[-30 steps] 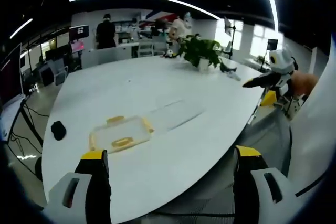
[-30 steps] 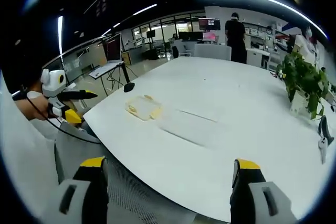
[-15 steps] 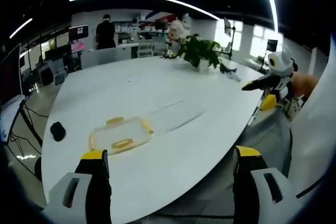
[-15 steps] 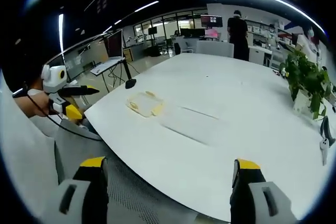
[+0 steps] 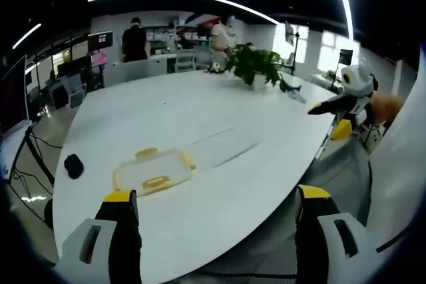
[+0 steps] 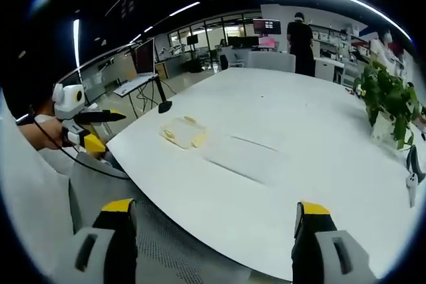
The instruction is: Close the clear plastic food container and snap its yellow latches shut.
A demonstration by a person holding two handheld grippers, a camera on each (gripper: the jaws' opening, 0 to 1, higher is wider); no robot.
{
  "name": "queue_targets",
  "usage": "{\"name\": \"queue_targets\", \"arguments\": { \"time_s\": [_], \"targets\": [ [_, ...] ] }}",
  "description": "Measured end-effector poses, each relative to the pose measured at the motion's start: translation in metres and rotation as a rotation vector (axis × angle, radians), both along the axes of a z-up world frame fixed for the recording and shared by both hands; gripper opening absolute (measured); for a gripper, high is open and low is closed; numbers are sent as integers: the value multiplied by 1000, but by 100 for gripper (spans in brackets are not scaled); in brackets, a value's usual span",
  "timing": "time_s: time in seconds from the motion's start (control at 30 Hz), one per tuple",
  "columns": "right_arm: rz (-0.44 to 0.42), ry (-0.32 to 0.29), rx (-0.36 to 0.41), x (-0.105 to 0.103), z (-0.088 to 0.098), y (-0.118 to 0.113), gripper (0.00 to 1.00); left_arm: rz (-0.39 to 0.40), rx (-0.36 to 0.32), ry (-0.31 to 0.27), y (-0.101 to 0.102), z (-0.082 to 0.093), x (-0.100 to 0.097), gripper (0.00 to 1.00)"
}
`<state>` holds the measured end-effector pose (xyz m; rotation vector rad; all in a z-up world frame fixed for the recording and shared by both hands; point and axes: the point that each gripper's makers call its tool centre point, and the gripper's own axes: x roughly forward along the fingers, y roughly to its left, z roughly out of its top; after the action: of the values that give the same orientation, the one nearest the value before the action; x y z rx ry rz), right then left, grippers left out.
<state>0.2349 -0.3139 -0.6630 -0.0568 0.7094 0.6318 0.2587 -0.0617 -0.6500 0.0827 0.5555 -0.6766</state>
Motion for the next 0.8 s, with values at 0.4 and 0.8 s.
{"name": "queue_targets", "arguments": {
  "time_s": [0.4,0.8],
  "targets": [
    [-12,-16,1,-5,7,-3,99,1,-1,-14,3,4,-9,95],
    [-8,-29,8,-19,18,5,99,33,-7,-11,14,13,-25,94]
  ]
}}
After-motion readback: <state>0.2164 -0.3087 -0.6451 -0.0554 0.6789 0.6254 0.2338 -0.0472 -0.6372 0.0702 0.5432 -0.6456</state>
